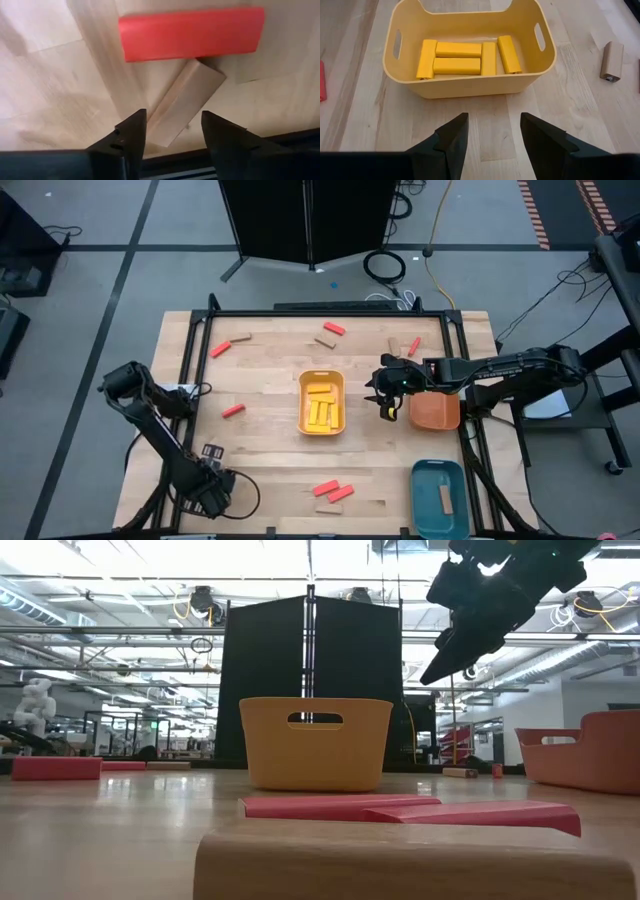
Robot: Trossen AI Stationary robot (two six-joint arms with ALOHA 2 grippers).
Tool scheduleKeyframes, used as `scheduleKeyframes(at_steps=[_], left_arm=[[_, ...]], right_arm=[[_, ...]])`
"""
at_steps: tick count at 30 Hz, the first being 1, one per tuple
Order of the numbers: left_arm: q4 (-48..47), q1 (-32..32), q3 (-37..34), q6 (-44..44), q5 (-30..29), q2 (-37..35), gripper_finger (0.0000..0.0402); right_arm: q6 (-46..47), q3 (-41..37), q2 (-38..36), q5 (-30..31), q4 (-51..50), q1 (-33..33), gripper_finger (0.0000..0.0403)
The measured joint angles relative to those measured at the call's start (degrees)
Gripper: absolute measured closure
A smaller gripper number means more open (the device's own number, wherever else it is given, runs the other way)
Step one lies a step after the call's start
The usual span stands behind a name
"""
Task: Sort blocks
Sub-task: Put the brown wooden block into the blue bin
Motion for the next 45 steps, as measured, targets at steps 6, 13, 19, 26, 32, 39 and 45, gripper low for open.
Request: scheduleKeyframes(at_steps=[6, 13, 19, 26, 32, 39, 45], left_arm=[[1.1, 0.0, -1.1, 0.4, -0.2, 0.0, 0.0163], [1.6, 0.0, -1.1, 0.9, -1.3, 2.2, 0.0155], [2.4, 0.0, -0.7, 4.8, 0.2, 5.4, 0.0155], [2.0, 0.1, -0.8, 4.9, 0.2, 5.5, 0.0204], [-0.4, 0.0, 0.4, 5.0, 0.3, 5.7, 0.028], [-1.5, 0.1, 0.8, 4.5, 0.5, 4.8, 0.0323], [-5.1, 0.1, 0.8, 4.4, -0.5, 1.6, 0.0318]], right_arm=[[-0.1, 0.0, 0.0, 0.0, 0.0, 0.0, 0.0229], [-0.5, 0.0, 0.0, 0.0, 0.0, 0.0, 0.0229], [-0.5, 0.0, 0.0, 0.0, 0.0, 0.0, 0.0229], [-1.0, 0.0, 0.0, 0.0, 0.0, 0.0, 0.0229], [-1.0, 0.0, 0.0, 0.0, 0.0, 0.0, 0.0229], [-1.0, 0.0, 0.0, 0.1, 0.1, 0.0, 0.0229], [-0.2, 0.0, 0.0, 0.1, 0.1, 0.0, 0.0229]])
